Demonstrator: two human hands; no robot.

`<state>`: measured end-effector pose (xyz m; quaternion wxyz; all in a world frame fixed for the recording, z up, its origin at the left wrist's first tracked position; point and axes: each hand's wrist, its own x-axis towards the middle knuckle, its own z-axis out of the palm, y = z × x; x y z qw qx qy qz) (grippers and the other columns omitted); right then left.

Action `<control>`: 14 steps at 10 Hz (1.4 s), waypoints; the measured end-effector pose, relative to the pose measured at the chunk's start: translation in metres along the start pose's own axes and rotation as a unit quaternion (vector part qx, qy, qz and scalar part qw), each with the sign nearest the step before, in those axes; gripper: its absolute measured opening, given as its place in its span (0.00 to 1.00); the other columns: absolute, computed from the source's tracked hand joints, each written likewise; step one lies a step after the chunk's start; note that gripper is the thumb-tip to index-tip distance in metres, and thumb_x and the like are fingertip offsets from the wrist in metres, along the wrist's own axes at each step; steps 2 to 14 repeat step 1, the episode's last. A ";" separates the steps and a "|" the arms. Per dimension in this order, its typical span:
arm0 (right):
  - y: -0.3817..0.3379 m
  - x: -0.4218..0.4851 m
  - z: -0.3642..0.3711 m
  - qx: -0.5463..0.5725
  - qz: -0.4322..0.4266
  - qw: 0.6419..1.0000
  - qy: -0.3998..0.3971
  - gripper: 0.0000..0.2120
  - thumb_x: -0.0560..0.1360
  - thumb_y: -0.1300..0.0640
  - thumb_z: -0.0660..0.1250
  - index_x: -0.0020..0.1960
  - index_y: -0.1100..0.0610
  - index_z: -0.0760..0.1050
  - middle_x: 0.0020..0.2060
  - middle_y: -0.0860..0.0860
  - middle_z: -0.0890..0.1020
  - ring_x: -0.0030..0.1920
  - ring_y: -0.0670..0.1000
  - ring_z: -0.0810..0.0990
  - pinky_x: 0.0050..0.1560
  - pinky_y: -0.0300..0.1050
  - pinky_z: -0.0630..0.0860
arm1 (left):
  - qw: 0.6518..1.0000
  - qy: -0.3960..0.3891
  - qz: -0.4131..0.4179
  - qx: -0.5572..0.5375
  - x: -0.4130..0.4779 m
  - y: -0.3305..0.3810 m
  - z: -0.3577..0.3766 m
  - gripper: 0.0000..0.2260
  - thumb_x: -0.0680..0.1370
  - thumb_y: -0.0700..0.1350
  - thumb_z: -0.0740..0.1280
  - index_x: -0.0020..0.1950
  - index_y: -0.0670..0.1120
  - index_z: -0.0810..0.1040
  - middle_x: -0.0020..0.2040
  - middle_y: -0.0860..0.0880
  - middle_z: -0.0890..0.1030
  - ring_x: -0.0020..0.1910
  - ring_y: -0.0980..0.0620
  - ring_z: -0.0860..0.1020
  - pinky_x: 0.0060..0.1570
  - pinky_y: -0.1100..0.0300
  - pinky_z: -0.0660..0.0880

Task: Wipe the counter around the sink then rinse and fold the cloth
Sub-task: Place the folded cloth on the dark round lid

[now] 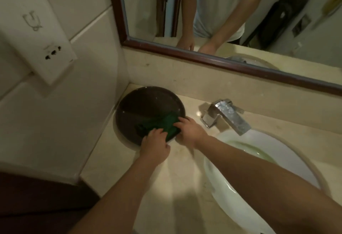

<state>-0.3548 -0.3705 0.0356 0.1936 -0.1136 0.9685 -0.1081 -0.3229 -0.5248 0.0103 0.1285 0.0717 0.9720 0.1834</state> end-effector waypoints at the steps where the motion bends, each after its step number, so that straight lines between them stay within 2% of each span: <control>1: 0.002 -0.031 -0.021 0.055 0.005 0.998 0.039 0.26 0.76 0.49 0.65 0.73 0.50 0.67 0.76 0.56 0.61 0.75 0.61 0.57 0.74 0.49 0.54 | 0.997 -0.011 -0.053 -0.058 -0.011 -0.003 0.008 0.21 0.77 0.52 0.62 0.70 0.52 0.71 0.69 0.49 0.73 0.68 0.47 0.69 0.67 0.48 0.68; 14: 0.002 -0.031 -0.021 0.055 0.005 0.998 0.039 0.26 0.76 0.49 0.65 0.73 0.50 0.67 0.76 0.56 0.61 0.75 0.61 0.57 0.74 0.49 0.54 | 0.997 -0.011 -0.053 -0.058 -0.011 -0.003 0.008 0.21 0.77 0.52 0.62 0.70 0.52 0.71 0.69 0.49 0.73 0.68 0.47 0.69 0.67 0.48 0.68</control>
